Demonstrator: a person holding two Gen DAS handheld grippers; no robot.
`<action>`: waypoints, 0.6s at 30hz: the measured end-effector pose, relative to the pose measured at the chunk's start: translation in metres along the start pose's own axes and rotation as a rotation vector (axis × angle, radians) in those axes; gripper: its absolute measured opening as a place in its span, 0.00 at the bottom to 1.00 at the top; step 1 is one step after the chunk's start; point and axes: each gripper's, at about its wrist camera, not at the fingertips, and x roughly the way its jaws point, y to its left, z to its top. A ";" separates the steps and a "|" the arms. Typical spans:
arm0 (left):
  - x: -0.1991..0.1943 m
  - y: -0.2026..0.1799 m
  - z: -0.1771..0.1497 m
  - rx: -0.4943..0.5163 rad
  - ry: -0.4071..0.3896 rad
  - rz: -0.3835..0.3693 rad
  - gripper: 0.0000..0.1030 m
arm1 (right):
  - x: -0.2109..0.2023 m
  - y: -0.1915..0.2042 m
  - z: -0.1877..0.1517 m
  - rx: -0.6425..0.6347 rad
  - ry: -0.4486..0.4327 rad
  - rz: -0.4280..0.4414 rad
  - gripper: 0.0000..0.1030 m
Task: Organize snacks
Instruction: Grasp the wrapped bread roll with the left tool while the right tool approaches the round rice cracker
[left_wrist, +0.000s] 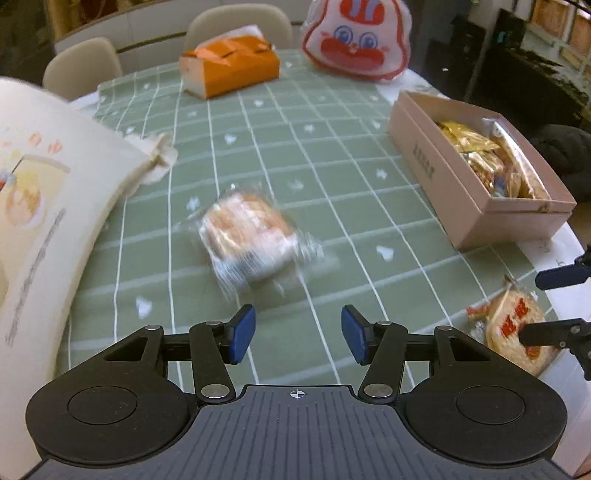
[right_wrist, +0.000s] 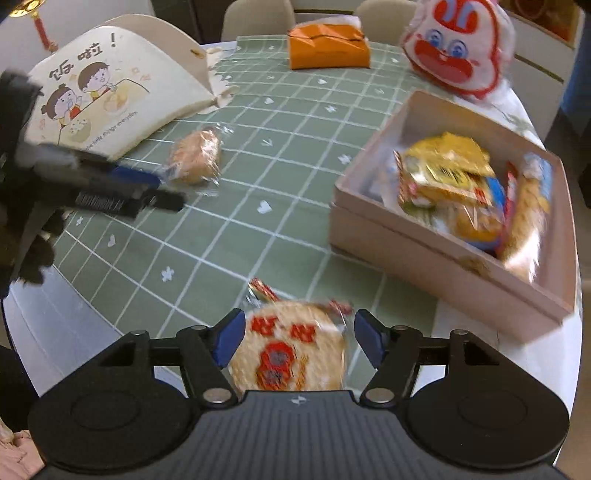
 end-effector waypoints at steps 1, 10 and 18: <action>-0.004 0.002 0.000 -0.045 -0.005 -0.014 0.56 | 0.000 -0.003 -0.004 0.013 0.004 0.003 0.64; 0.002 0.038 0.048 -0.391 -0.105 0.145 0.56 | -0.007 -0.007 -0.025 0.095 -0.017 -0.006 0.64; 0.038 0.018 0.067 -0.229 -0.037 0.222 0.63 | -0.010 -0.007 -0.046 0.097 -0.006 -0.049 0.66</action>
